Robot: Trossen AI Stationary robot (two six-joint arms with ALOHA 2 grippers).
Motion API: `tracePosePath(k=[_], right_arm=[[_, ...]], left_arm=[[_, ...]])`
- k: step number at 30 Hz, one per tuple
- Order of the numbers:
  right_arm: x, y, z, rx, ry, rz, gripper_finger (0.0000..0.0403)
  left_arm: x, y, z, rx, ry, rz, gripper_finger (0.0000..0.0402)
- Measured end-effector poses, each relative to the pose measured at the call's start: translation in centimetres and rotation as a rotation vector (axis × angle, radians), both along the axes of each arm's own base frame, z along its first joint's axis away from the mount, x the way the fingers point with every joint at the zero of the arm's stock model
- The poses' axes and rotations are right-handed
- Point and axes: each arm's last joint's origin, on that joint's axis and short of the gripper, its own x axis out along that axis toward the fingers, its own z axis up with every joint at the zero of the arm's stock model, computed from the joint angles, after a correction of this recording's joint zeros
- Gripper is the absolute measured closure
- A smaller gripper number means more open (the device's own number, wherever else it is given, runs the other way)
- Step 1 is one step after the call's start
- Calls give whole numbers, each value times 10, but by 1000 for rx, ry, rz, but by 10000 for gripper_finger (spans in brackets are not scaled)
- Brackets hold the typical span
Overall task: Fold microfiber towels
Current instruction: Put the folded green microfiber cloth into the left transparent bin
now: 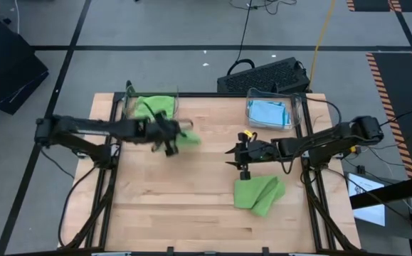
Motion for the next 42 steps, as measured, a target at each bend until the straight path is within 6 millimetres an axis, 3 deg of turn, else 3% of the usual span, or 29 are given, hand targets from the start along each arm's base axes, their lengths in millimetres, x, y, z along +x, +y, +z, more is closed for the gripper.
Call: tracePosePath(k=[7,12,17,25,30,42], right_arm=[[-12,-10,-9,-86,15,-56,240],[-11,-17,-7,-103,-8,-84,241],[-9,-21,-4,-123,-40,-87,241],[-8,-22,-2,-126,-64,-87,241],[-8,-22,-2,-121,-66,-90,241],[-7,-26,-1,-127,-68,-101,241]], left_arm=[[-18,43,73,271,40,90,398],[-32,71,100,375,133,155,398],[-44,103,94,428,268,156,396],[-48,152,50,366,461,198,395],[-41,166,17,390,577,117,397],[-31,174,-7,442,693,18,396]])
